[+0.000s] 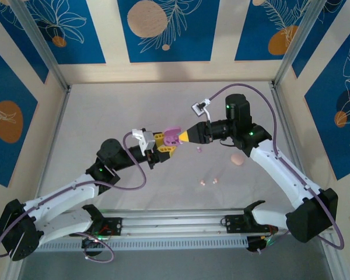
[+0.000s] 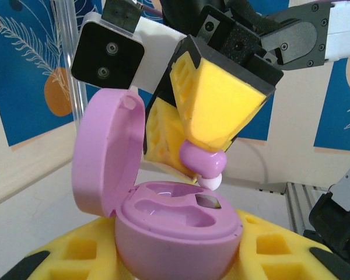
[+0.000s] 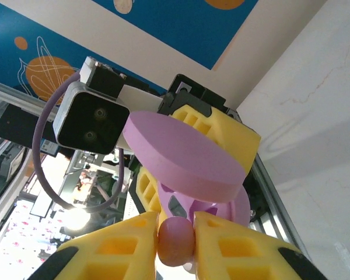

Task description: Insert the wireless bluetooth earbuds into the charging case

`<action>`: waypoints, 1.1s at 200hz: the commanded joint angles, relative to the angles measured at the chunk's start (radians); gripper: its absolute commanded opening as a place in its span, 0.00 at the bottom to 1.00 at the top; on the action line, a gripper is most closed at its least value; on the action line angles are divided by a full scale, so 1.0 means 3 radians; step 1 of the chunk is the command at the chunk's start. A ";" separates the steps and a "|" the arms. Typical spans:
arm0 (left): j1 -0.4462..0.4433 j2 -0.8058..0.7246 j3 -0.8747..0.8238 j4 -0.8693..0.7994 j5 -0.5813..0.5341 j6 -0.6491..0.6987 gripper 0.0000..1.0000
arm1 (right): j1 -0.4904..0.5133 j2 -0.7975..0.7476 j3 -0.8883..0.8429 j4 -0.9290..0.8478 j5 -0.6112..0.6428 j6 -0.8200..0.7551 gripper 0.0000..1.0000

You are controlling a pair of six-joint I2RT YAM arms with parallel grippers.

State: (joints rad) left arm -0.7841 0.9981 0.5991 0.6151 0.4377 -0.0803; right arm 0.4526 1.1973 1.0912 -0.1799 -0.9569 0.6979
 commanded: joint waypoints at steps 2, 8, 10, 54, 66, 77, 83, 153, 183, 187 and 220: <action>-0.0034 0.0014 0.0002 0.0220 0.0143 -0.0054 0.24 | 0.0015 -0.0089 0.0100 -0.0075 0.0041 -0.0057 0.23; -0.0035 0.0019 0.0005 0.0216 0.0159 -0.0055 0.24 | 0.0015 -0.0087 0.0100 -0.0075 0.0047 -0.0049 0.23; -0.0035 0.0021 0.0009 0.0215 0.0161 -0.0055 0.24 | 0.0015 -0.0089 0.0103 -0.0077 0.0049 -0.0047 0.23; -0.0033 0.0013 0.0014 0.0183 0.0156 -0.0068 0.24 | 0.0015 -0.0089 0.0129 -0.0088 0.0061 -0.0010 0.22; -0.0035 0.0002 0.0012 0.0176 0.0144 -0.0068 0.24 | 0.0015 -0.0089 0.0131 -0.0090 0.0065 -0.0005 0.22; -0.0032 0.0005 0.0012 0.0179 0.0155 -0.0074 0.24 | 0.0015 -0.0089 0.0131 -0.0105 0.0088 -0.0010 0.22; -0.0034 0.0002 0.0012 0.0174 0.0157 -0.0075 0.24 | 0.0014 -0.0089 0.0131 -0.0111 0.0097 -0.0010 0.22; -0.0034 0.0087 0.0012 0.0320 0.0247 -0.0176 0.24 | 0.0021 -0.0081 0.0106 -0.0162 0.0240 -0.0066 0.22; -0.0032 0.0115 0.0017 0.0371 0.0286 -0.0226 0.24 | 0.0029 -0.0074 0.0106 -0.0128 0.0268 -0.0052 0.22; -0.0032 0.0116 0.0018 0.0368 0.0285 -0.0227 0.24 | 0.0030 -0.0075 0.0106 -0.0114 0.0274 -0.0044 0.22; -0.0031 0.0104 0.0012 0.0360 0.0283 -0.0228 0.24 | 0.0055 -0.0071 0.0106 -0.0063 0.0289 -0.0005 0.22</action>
State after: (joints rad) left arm -0.7837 1.0317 0.5991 0.6590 0.4671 -0.1337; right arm 0.4564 1.1873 1.1000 -0.2085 -0.8963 0.6991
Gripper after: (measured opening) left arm 0.344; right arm 0.223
